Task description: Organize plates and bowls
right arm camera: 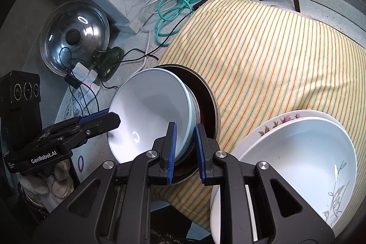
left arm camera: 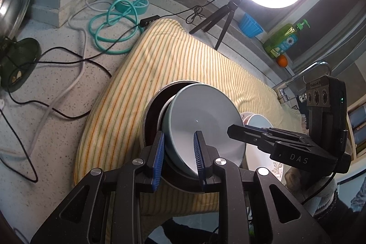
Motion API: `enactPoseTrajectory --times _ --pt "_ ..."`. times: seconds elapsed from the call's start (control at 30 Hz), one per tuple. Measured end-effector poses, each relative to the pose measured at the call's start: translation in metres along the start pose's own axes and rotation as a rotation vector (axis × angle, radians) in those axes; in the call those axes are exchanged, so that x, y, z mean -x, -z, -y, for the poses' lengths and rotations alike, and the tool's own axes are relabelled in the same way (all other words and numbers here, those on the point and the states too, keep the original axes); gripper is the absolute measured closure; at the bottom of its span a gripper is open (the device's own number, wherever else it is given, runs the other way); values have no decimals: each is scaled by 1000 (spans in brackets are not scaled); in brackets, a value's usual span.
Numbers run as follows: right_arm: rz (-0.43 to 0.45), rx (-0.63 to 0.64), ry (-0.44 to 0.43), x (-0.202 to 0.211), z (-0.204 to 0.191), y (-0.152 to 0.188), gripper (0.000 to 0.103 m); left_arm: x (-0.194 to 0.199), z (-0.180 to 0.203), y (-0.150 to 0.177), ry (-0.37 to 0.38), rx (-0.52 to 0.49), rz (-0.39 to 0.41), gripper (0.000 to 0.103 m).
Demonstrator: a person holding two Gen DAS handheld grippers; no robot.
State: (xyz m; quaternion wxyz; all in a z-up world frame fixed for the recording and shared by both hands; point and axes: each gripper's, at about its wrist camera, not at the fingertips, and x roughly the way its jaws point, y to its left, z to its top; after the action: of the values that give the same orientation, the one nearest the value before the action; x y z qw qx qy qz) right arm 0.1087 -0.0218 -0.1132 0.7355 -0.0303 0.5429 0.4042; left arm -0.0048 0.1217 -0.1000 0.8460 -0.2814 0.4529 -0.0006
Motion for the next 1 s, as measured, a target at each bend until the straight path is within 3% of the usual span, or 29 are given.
enactPoseTrajectory --times 0.2,0.37,0.43,0.8,1.0 --pt "3 11 4 -2 -1 -1 83 -1 -1 -1 -6 10 -6 77" --pt "29 25 -5 7 -3 1 52 3 0 -2 0 10 2 72" --pt "51 32 4 15 -4 2 49 7 0 -3 2 13 14 70" --pt "118 -44 12 46 21 9 48 22 -15 -7 -2 61 65 70" --pt "112 -105 15 47 38 12 48 19 -30 -2 -31 92 62 70"
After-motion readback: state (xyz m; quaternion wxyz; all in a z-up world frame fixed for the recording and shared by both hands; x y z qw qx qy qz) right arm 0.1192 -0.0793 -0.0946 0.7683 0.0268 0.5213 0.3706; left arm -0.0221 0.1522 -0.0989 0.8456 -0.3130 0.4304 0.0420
